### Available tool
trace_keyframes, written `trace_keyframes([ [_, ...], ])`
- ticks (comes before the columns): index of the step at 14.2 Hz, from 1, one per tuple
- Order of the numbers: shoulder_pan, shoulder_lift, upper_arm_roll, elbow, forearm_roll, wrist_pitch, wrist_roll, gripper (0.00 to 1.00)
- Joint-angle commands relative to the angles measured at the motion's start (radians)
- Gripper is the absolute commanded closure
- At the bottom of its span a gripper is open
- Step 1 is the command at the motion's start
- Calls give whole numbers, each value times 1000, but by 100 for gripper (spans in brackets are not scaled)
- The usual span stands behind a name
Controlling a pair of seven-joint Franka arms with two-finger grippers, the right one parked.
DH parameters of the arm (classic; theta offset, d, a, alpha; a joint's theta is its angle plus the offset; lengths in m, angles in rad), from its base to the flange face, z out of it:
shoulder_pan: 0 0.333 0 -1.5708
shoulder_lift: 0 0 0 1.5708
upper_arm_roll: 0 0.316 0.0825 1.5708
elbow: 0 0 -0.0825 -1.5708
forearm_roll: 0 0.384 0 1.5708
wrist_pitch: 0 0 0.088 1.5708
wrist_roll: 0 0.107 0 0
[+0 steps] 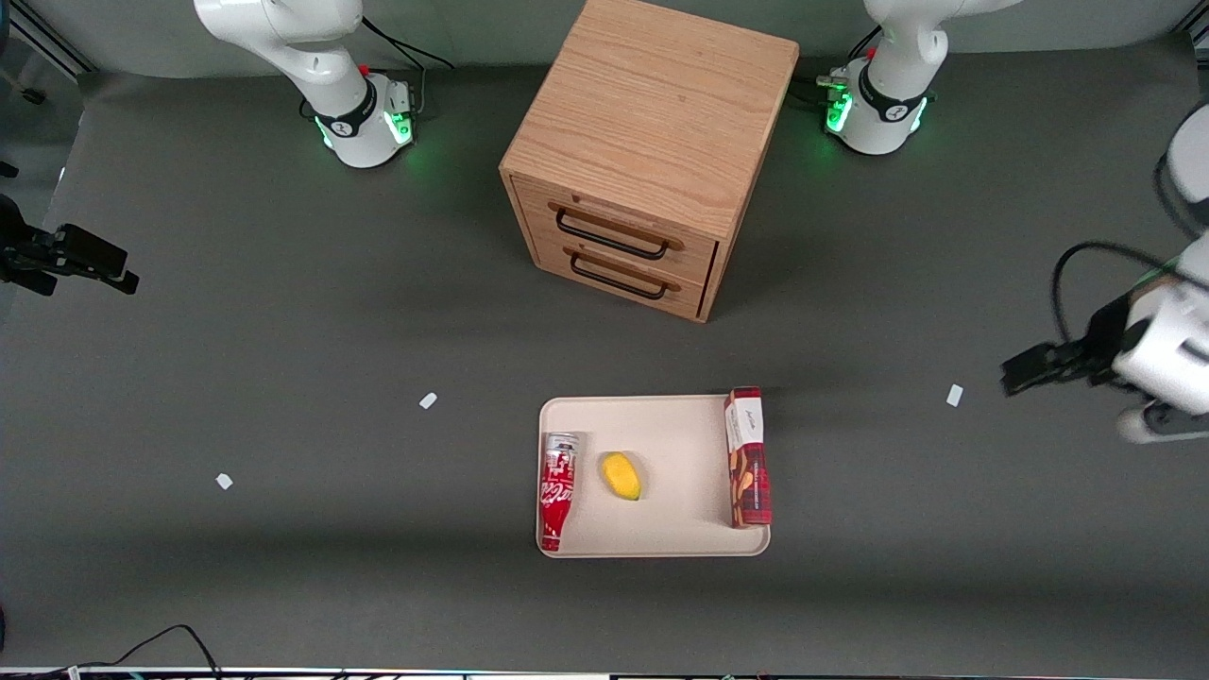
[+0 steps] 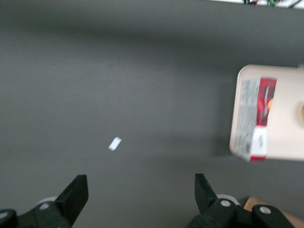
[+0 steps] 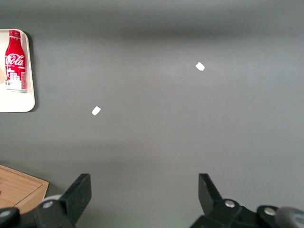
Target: Place red cookie box on tray
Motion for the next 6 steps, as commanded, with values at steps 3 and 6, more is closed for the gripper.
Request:
trace_keyframes([
  [3,51,-207,35,-155,-39,-92,161,0],
  [6,57,-223,46,-155,-64,-105,181,0],
])
